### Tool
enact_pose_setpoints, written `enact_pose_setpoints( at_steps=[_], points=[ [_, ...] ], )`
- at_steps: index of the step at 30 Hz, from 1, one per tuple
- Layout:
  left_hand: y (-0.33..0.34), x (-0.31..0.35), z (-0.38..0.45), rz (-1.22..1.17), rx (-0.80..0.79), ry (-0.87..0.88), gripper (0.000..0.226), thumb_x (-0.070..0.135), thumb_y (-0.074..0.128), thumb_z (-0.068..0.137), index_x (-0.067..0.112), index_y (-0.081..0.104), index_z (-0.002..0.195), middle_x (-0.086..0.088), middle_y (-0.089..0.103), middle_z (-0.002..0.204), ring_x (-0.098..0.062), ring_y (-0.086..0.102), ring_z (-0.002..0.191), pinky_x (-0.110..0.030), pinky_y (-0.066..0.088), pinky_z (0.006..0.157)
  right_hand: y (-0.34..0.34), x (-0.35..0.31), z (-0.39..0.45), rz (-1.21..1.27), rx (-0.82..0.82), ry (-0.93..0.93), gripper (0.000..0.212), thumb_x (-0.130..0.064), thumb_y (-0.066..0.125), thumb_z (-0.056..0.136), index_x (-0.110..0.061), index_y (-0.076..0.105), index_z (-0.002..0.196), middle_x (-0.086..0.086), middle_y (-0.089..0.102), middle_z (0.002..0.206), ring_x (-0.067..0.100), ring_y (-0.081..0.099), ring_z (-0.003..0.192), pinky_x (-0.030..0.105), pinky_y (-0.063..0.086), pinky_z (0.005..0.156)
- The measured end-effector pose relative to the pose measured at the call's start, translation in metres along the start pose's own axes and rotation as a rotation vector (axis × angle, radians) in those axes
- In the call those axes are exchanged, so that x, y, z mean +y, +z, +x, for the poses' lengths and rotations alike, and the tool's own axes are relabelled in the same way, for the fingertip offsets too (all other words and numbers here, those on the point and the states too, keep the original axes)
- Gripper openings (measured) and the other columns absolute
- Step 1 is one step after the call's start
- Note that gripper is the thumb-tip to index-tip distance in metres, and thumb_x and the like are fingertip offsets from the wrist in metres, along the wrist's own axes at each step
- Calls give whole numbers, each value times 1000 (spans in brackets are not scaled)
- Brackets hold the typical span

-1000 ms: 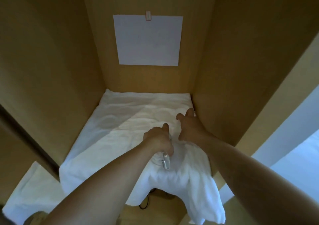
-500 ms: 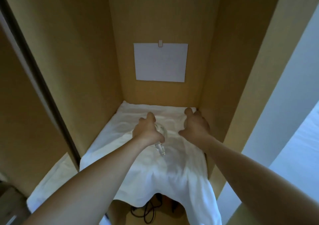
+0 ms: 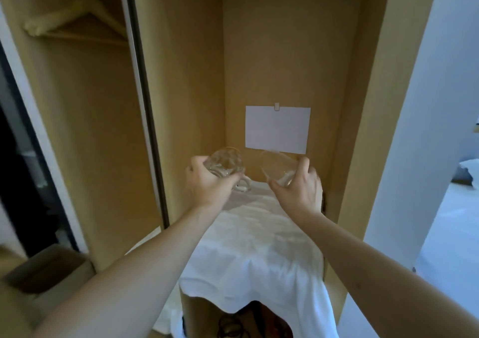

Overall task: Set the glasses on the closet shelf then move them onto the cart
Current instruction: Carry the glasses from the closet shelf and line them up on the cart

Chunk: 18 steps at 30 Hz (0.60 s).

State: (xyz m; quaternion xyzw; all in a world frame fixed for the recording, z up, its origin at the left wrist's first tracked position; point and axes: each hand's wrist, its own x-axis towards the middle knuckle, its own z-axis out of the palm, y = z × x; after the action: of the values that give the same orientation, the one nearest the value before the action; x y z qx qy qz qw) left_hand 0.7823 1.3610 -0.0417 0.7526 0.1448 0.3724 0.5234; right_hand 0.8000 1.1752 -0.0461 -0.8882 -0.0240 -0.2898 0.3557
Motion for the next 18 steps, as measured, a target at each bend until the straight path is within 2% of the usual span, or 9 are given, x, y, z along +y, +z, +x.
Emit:
enact_pose_setpoints(
  at_steps=[2,4,8,10,13,16,18],
  points=[
    [-16,6,0,-164,20,-62,87,50,95,38,33,48,109,6,58,115,-13,62,100,-34,55,86,0,-14,-5,99,4,28,75,-46,77,79,-18,35,134,12,53,120,34,49,116,39,39,91],
    [-28,13,2,-325,22,-181,87,38,100,44,32,46,111,4,57,118,-14,61,103,-35,55,87,1,-27,-9,189,12,50,80,-39,79,76,-17,34,138,13,50,123,35,48,118,39,37,95],
    [-49,21,11,-539,-68,-333,98,25,101,47,25,48,131,1,64,120,-19,69,102,-41,58,91,8,-47,-15,260,-3,123,91,-36,79,72,-15,32,146,9,39,124,32,42,122,37,35,101],
    [-55,20,16,-609,-123,-340,87,20,100,52,19,59,128,0,73,111,-18,74,95,-39,61,88,14,-52,-15,279,-2,163,83,-37,80,68,-14,40,138,5,35,118,31,43,117,36,38,100],
    [-60,19,28,-700,-238,-316,63,18,96,61,24,66,116,2,77,104,-15,76,89,-36,60,84,26,-60,-14,278,29,183,73,-39,80,66,-12,49,126,7,40,115,27,44,105,38,44,94],
    [-61,15,44,-732,-328,-330,56,18,93,65,24,67,115,2,78,101,-15,76,87,-35,60,79,34,-66,-11,290,76,196,77,-37,85,66,-14,47,129,4,38,115,26,47,103,36,44,91],
    [-60,10,53,-714,-385,-340,60,23,94,63,21,69,117,1,79,101,-19,76,93,-38,59,88,38,-69,-9,300,120,199,83,-38,88,67,-15,45,135,4,39,118,23,46,102,35,43,92]
  ],
)
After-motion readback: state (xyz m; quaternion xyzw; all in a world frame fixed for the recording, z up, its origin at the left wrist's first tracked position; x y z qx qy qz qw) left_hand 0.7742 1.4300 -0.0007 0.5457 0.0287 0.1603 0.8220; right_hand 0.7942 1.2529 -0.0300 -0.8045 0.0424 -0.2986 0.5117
